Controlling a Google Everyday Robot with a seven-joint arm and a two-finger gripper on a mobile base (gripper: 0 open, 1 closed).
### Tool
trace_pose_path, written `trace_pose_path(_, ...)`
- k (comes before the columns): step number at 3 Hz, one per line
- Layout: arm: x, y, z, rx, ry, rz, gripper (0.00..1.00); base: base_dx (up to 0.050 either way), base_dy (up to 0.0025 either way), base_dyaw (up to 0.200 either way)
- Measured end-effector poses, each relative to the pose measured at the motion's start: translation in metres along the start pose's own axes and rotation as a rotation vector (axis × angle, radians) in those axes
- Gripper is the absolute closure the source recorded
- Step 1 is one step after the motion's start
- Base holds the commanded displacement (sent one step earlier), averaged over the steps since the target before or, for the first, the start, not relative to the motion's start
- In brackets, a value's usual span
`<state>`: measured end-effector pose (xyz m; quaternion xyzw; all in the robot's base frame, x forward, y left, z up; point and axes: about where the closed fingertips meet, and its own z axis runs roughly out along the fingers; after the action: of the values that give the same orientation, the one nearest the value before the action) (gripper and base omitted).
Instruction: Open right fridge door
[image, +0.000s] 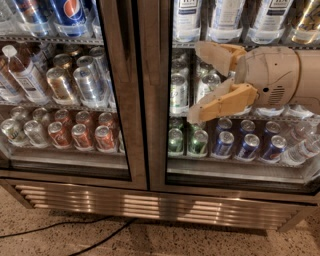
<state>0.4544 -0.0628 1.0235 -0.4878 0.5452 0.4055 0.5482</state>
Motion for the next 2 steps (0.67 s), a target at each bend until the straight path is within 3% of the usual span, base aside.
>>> trace_pose_path(1, 0.0, 0.0, 0.0, 0.0, 0.0, 0.0, 0.0, 0.0, 0.0, 0.0)
trace_pose_path(2, -0.0044, 0.0005, 0.0022, -0.035, 0.0, -0.012, 0.0, 0.0, 0.0, 0.0)
